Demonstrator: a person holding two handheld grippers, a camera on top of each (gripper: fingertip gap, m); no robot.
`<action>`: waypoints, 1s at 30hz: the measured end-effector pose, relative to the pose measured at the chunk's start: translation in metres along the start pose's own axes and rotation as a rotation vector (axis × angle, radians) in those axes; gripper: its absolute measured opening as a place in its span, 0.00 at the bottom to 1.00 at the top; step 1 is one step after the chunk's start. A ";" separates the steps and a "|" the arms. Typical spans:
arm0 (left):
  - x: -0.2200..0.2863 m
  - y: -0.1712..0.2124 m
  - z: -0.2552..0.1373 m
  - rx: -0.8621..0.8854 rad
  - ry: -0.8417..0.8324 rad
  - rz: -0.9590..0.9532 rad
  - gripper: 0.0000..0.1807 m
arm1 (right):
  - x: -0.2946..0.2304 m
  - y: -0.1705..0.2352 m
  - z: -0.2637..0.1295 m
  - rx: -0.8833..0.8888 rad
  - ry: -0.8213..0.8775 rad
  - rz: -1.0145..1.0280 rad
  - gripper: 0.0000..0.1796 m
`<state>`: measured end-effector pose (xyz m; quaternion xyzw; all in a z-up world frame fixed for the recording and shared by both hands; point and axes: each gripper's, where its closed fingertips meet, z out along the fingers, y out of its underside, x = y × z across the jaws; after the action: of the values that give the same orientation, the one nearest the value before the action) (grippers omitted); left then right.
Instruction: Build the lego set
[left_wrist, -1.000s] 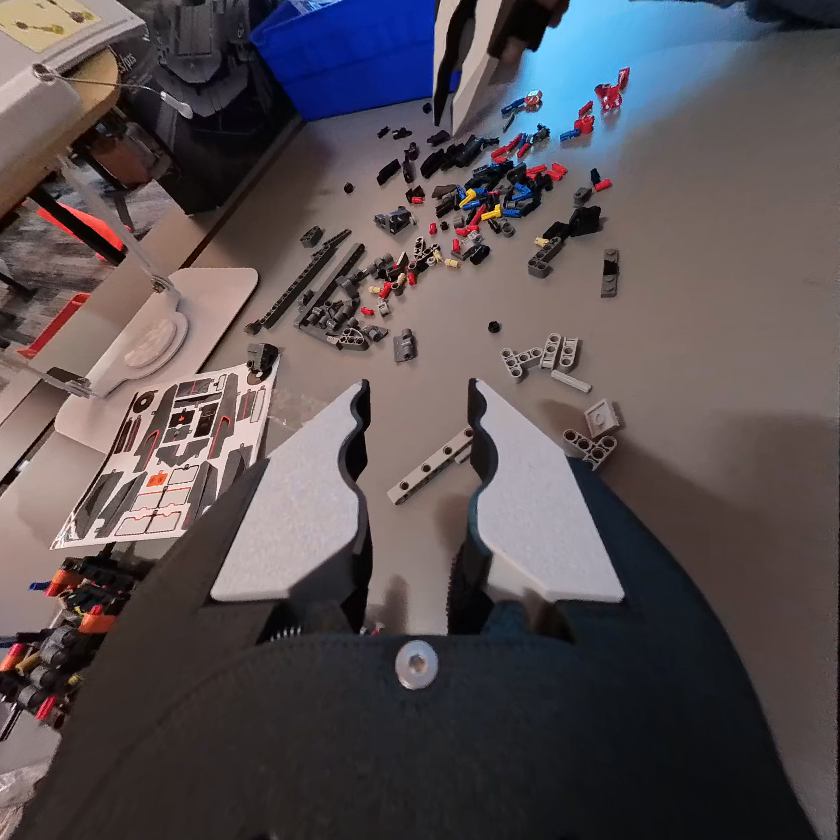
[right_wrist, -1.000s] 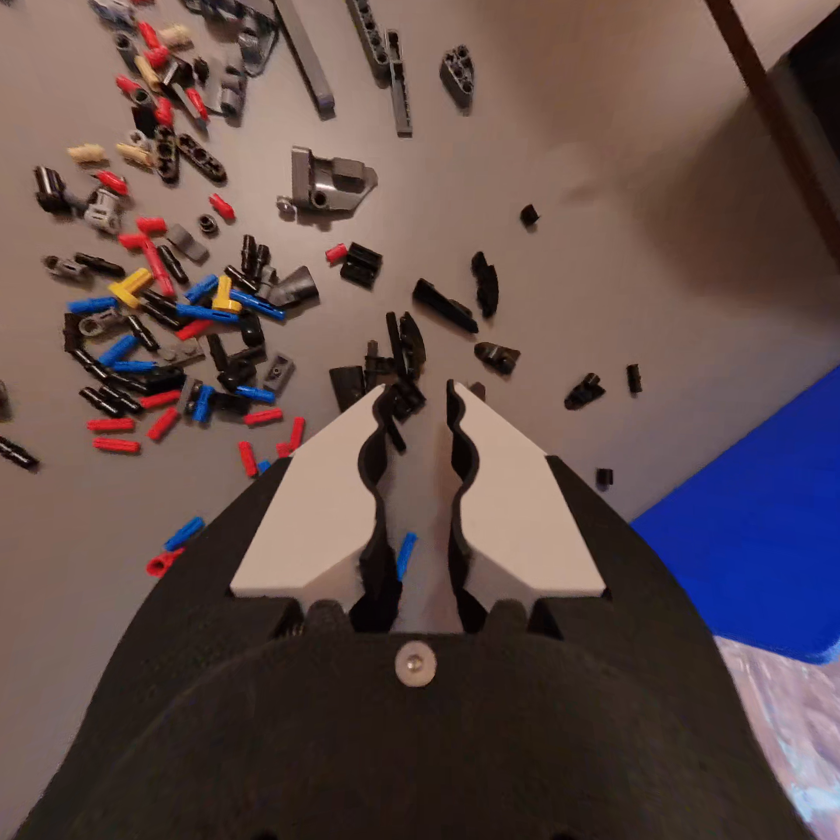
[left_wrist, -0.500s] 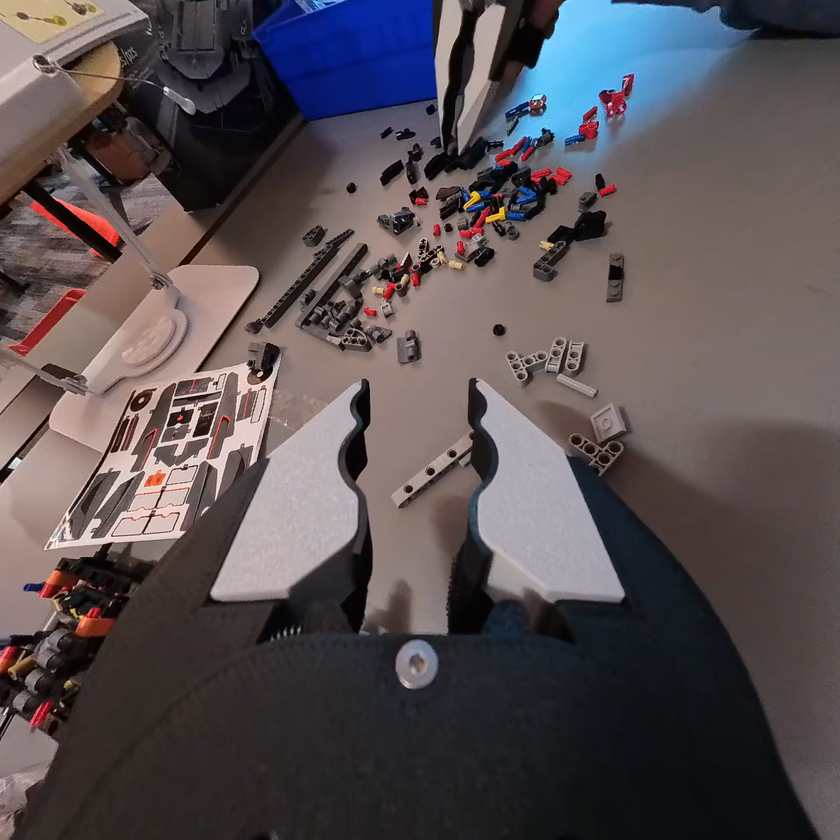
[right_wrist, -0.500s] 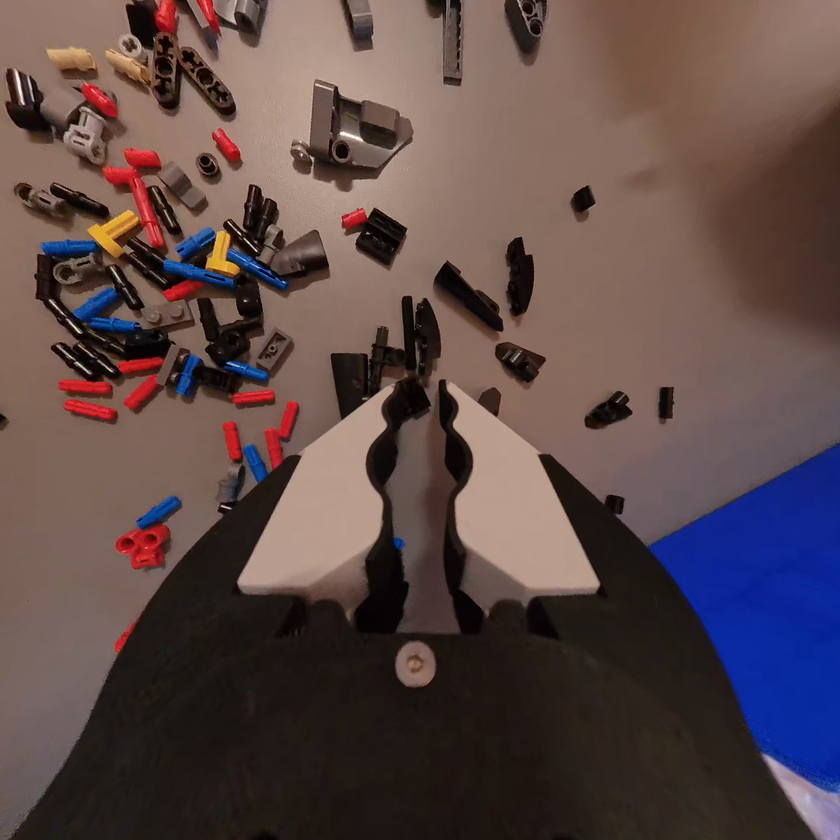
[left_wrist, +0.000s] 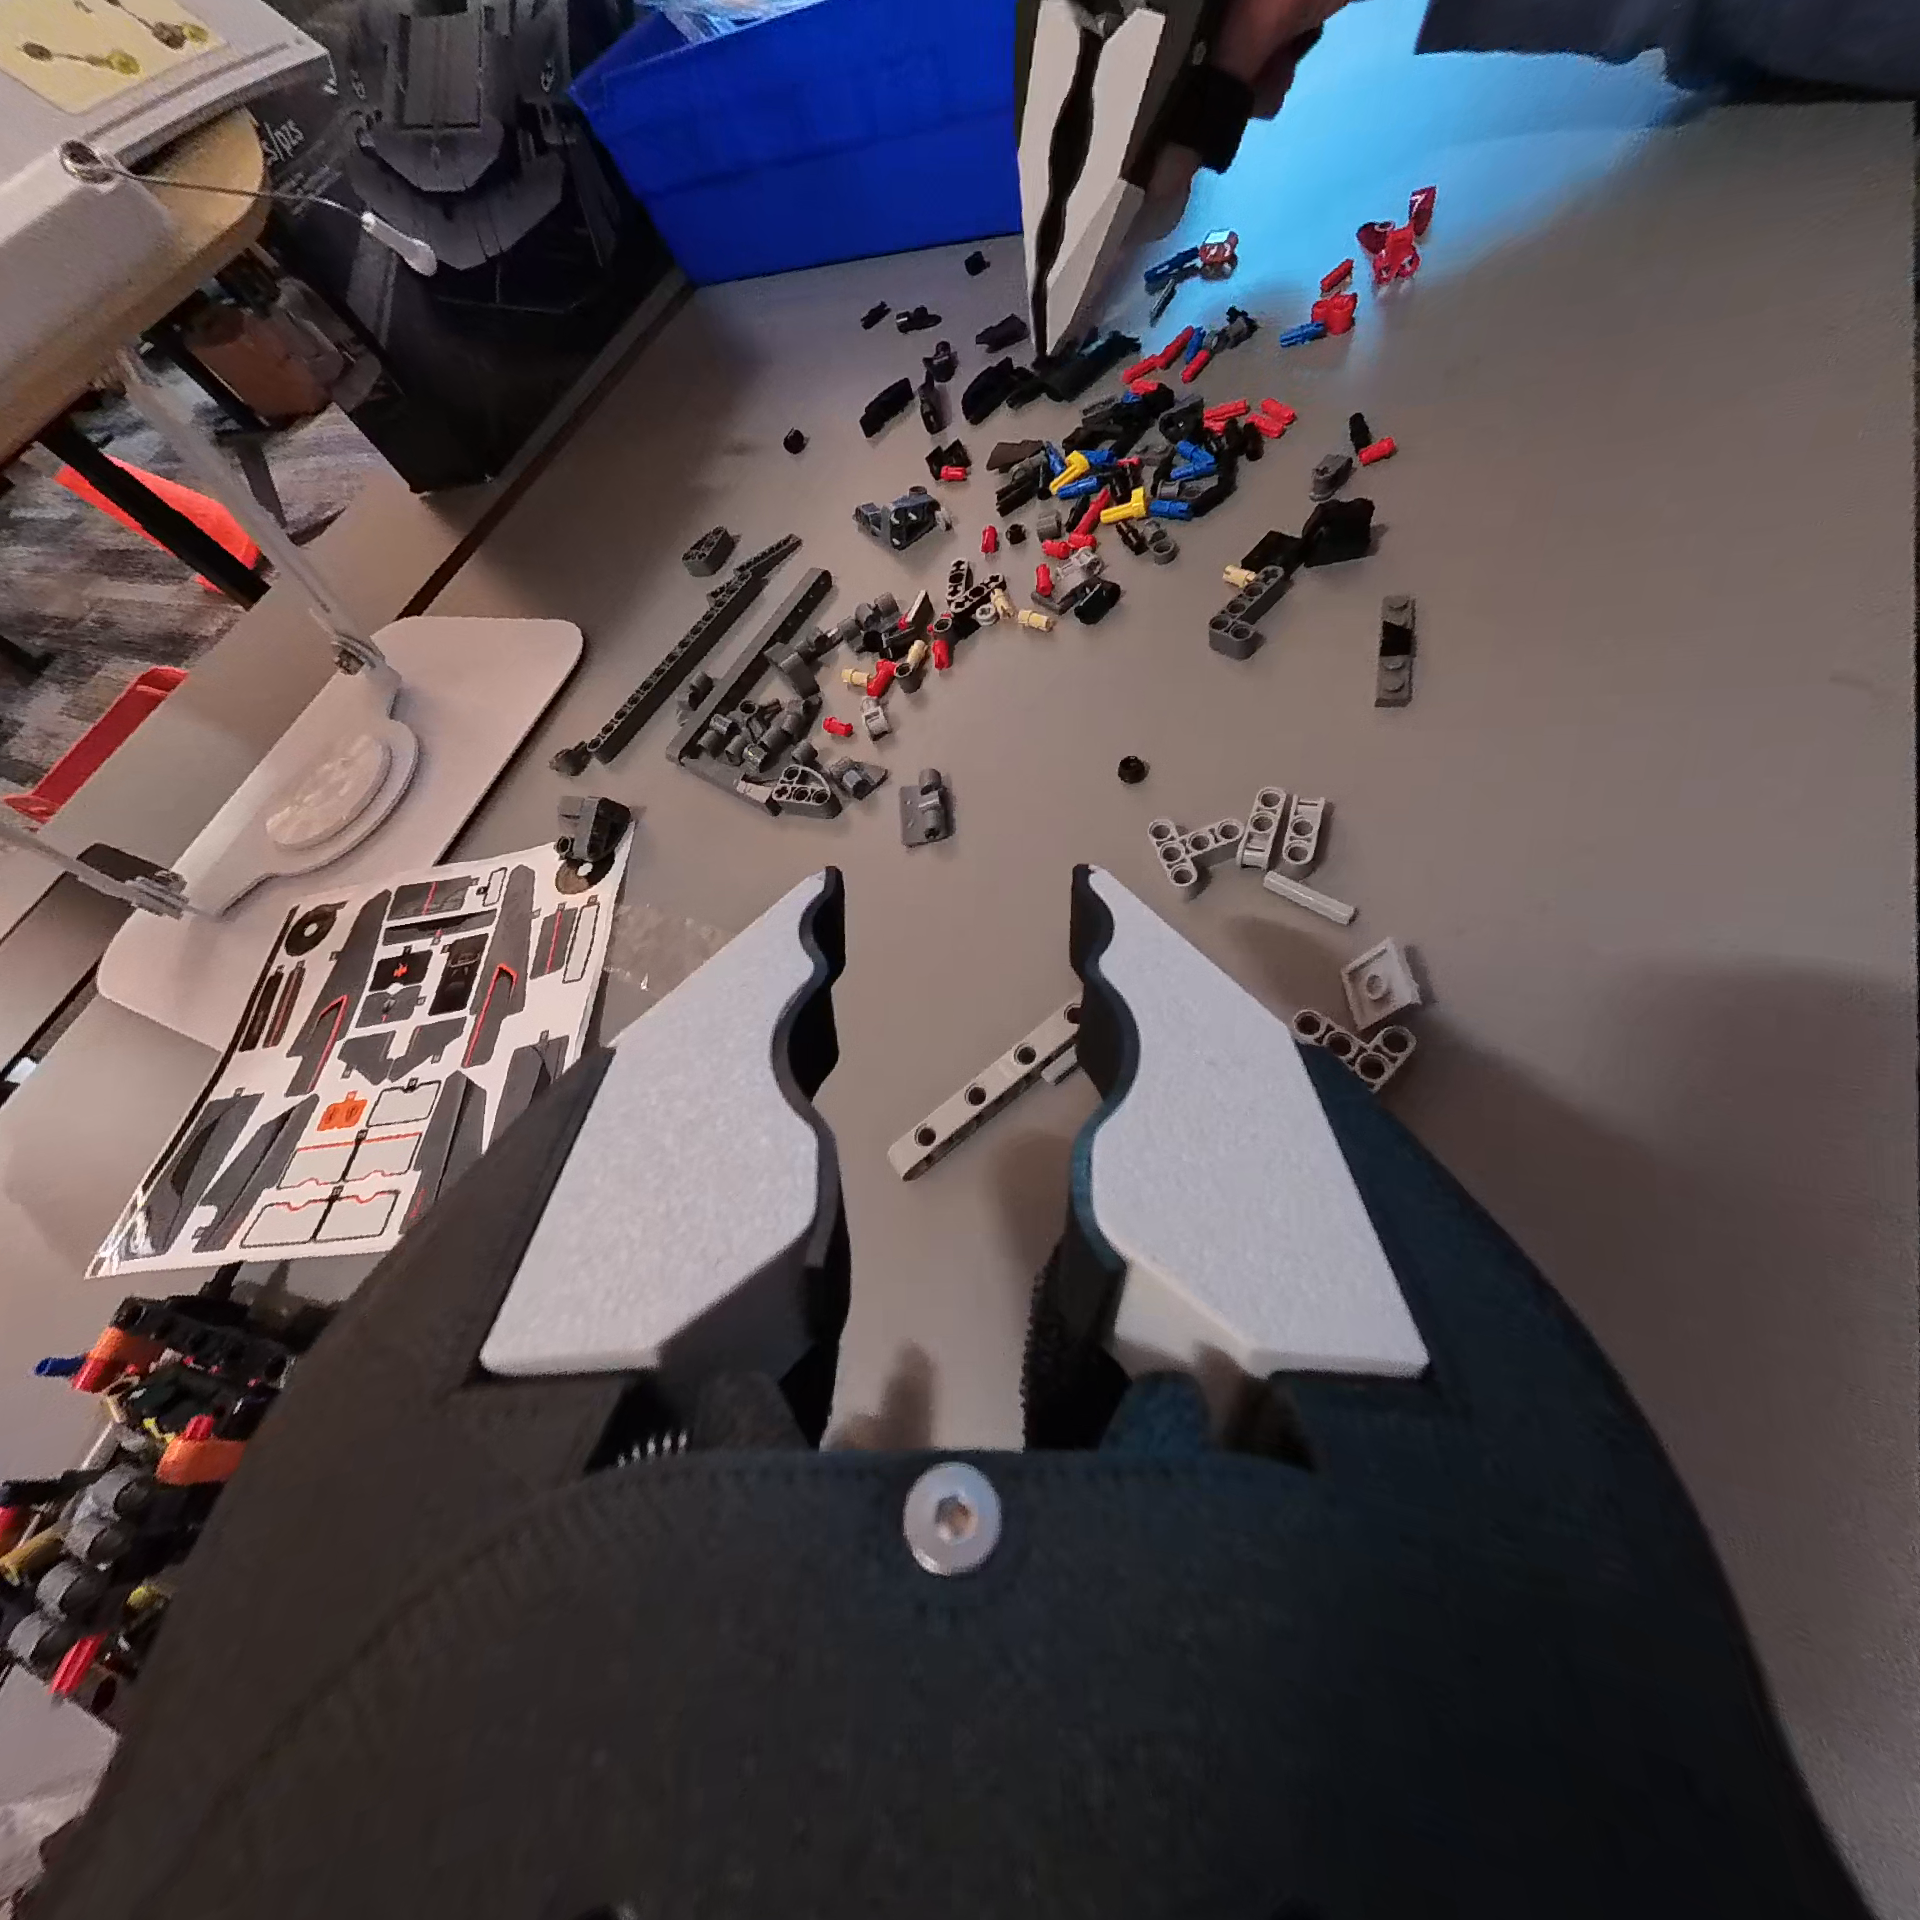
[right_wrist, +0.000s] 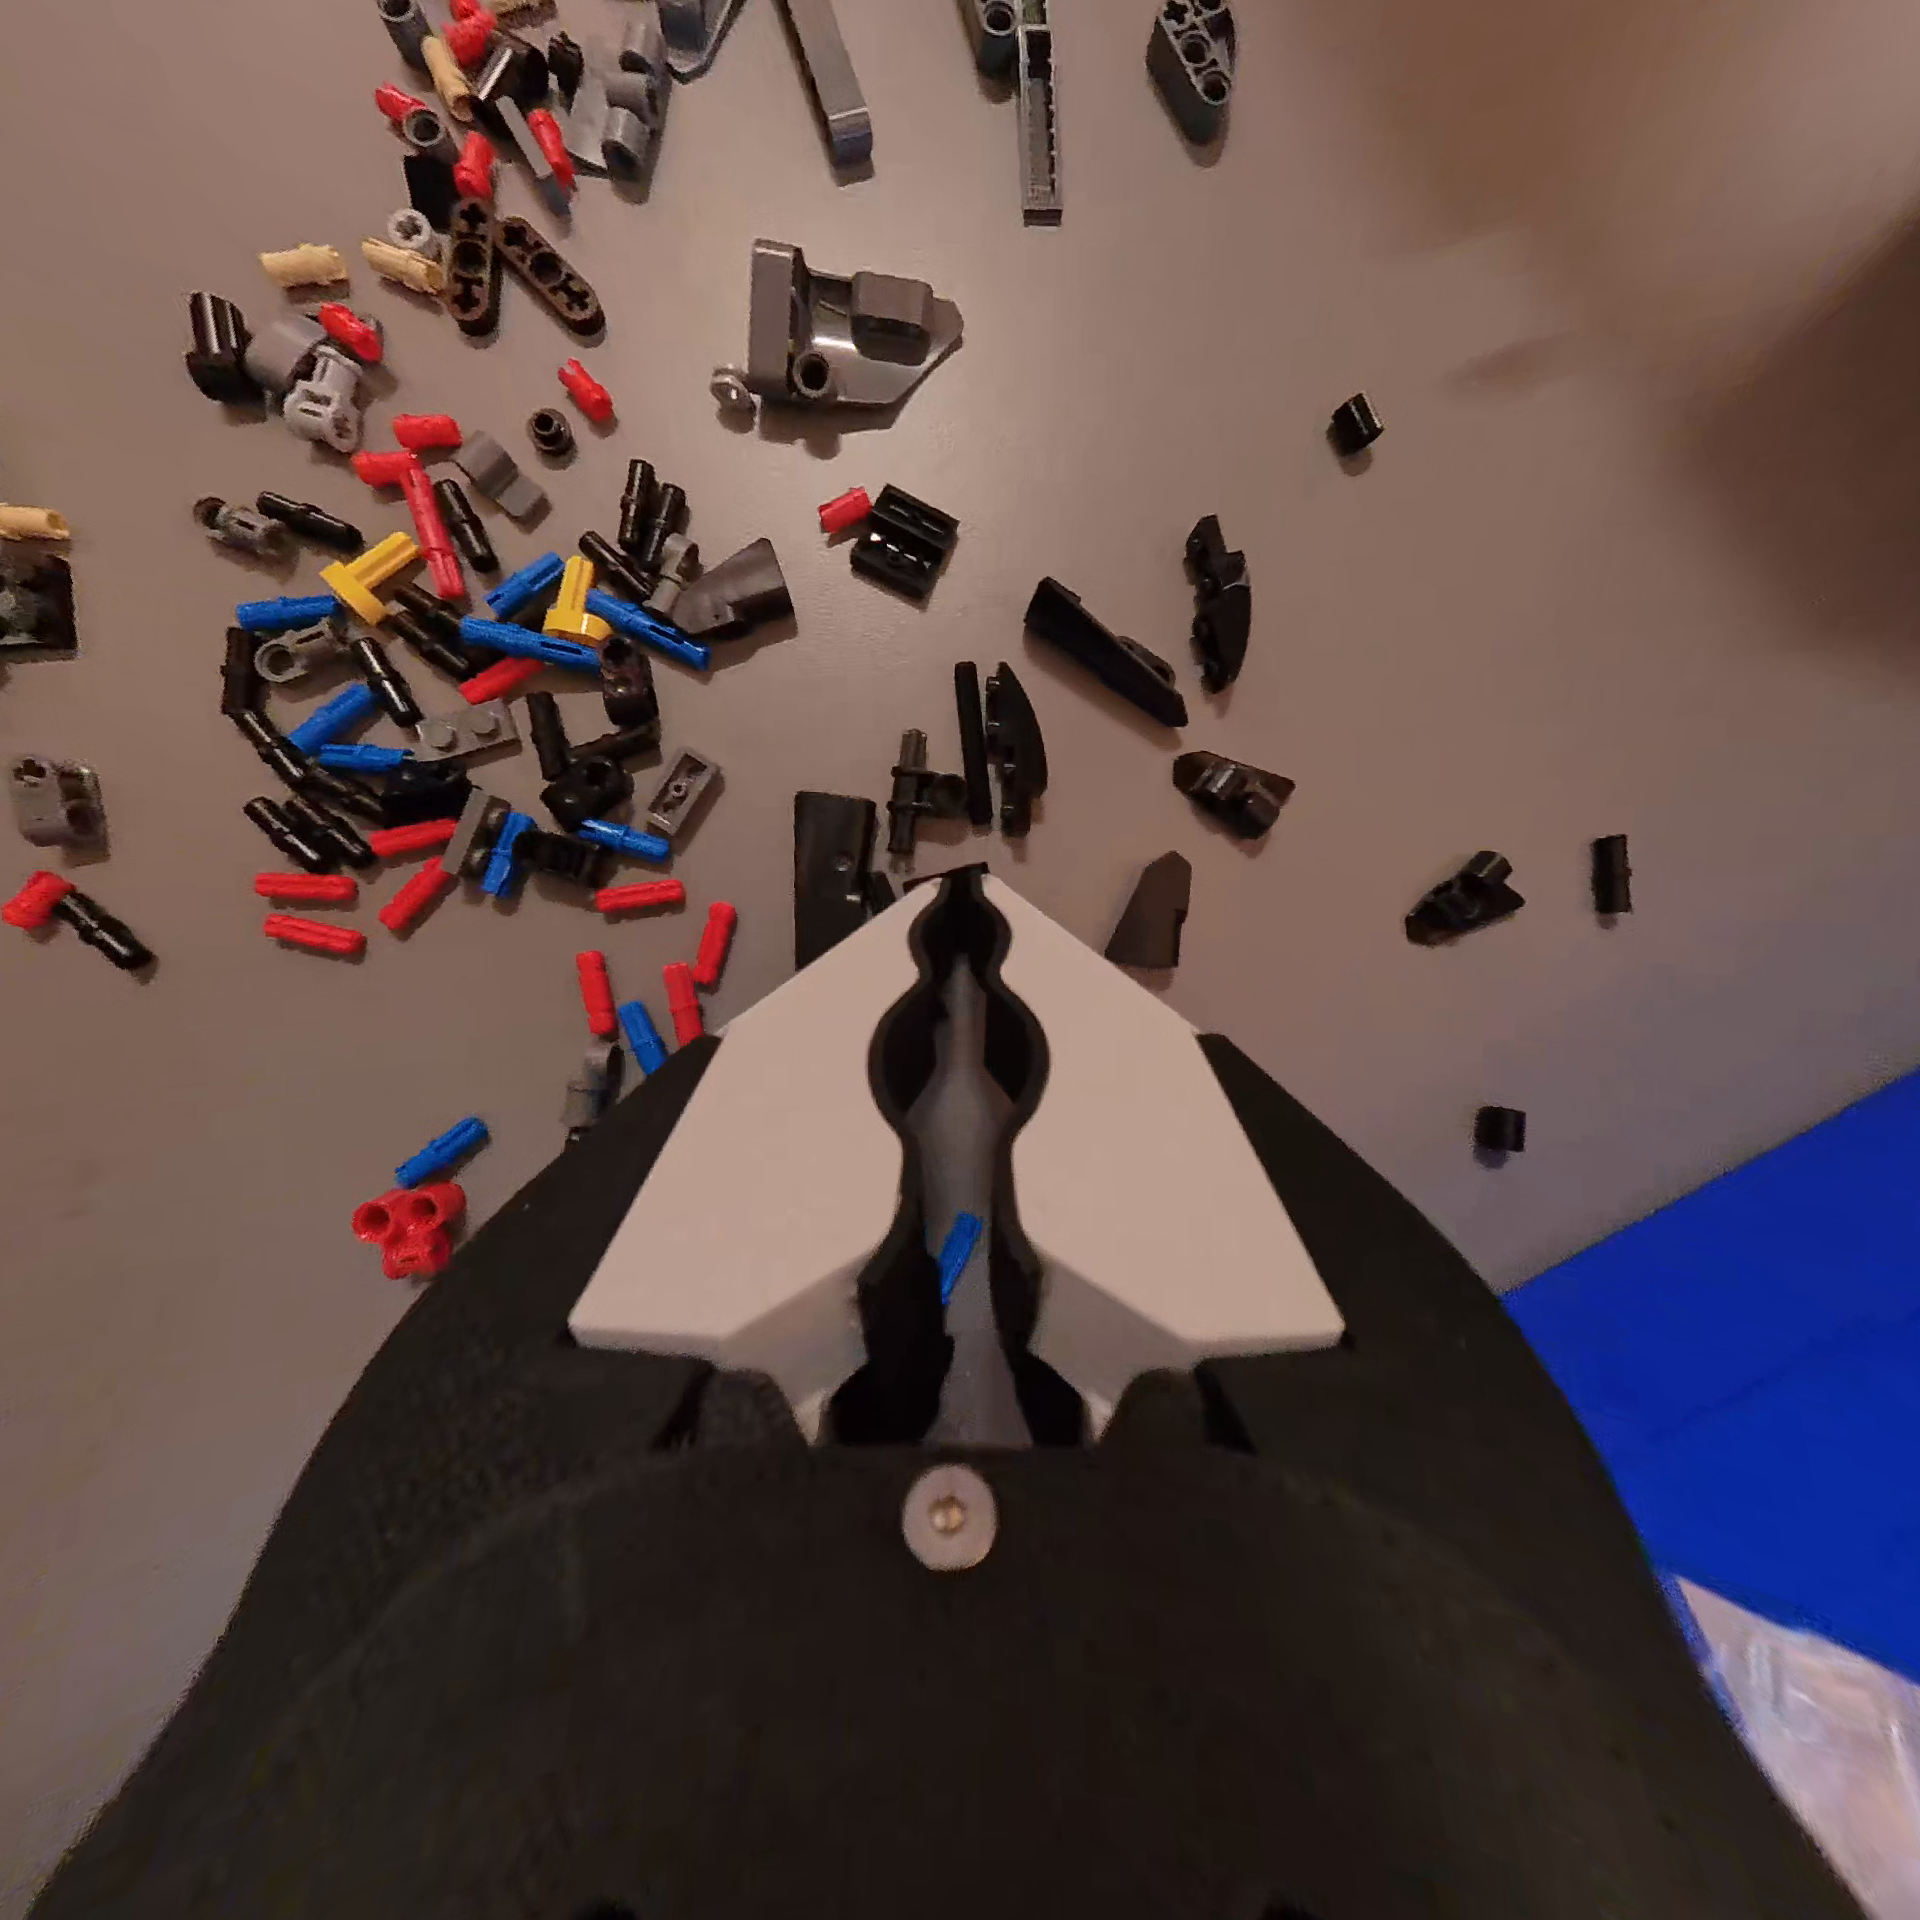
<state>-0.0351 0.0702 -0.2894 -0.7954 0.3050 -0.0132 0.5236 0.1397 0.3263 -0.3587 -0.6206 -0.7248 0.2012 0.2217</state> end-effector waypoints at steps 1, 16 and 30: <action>0.000 0.000 0.000 0.000 0.001 0.000 0.23 | -0.001 0.001 0.000 -0.006 -0.007 -0.001 0.03; 0.001 0.001 0.003 -0.009 0.004 0.000 0.23 | -0.014 0.010 -0.005 -0.034 -0.061 -0.009 0.07; 0.019 -0.039 0.024 0.057 0.033 0.065 0.23 | -0.065 -0.041 -0.031 0.216 -0.237 0.072 0.07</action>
<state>0.0073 0.0913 -0.2731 -0.7697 0.3387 -0.0181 0.5408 0.1323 0.2565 -0.3147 -0.5906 -0.6972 0.3577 0.1926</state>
